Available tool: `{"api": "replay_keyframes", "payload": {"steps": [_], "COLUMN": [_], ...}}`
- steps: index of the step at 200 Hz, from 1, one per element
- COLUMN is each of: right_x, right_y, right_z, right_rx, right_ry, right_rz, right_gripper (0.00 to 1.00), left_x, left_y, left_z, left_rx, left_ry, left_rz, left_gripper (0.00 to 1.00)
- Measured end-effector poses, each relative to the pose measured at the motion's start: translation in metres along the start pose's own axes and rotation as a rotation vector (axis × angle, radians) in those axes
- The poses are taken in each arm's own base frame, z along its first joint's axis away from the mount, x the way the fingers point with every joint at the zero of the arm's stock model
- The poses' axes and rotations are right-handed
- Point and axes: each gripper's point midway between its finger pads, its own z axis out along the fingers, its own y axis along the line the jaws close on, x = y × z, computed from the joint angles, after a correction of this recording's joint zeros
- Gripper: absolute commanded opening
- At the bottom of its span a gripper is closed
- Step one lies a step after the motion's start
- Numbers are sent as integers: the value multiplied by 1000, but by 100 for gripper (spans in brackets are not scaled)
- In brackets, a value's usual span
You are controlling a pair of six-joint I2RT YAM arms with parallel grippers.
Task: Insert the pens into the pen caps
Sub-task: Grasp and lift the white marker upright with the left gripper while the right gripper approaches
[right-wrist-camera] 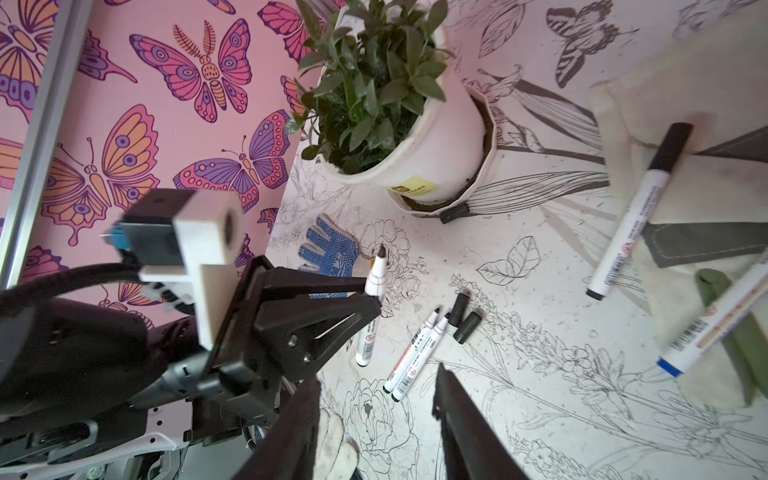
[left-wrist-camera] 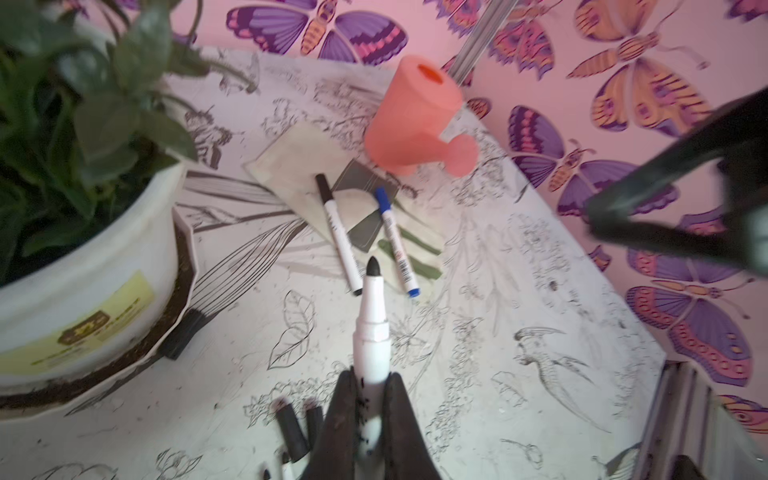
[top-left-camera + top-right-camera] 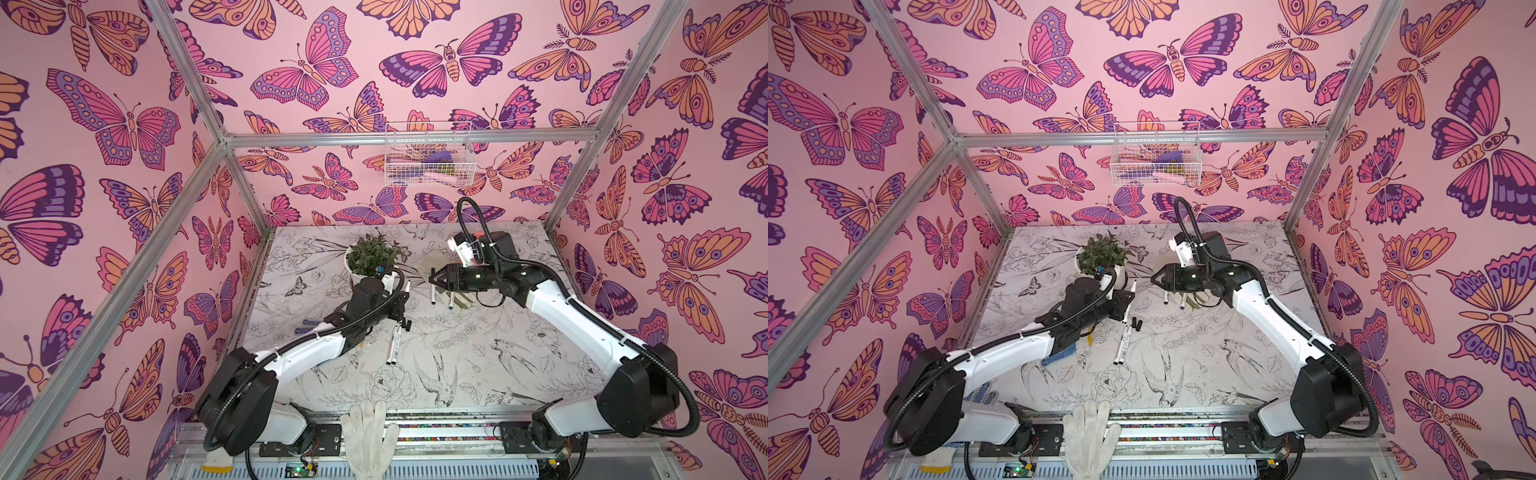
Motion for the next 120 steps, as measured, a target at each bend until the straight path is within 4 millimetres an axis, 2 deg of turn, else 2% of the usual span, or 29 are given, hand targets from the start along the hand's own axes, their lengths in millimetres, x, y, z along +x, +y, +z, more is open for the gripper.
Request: {"api": "replay_keyframes", "payload": {"steps": [48, 88, 120], "right_x": [3, 3, 4], "right_y": [0, 8, 10], "right_z": [22, 38, 50], "right_rx": [-22, -52, -71], "right_ry": [25, 55, 72], "right_rz": [16, 19, 20], "right_gripper": [47, 44, 34], "left_x": [-5, -11, -15], "left_y": [-16, -25, -28], "left_z": [-2, -5, -5], "left_rx": [81, 116, 127], "left_ry": [-64, -91, -106], "left_rz": [-2, 7, 10], "left_gripper": [0, 0, 0]}}
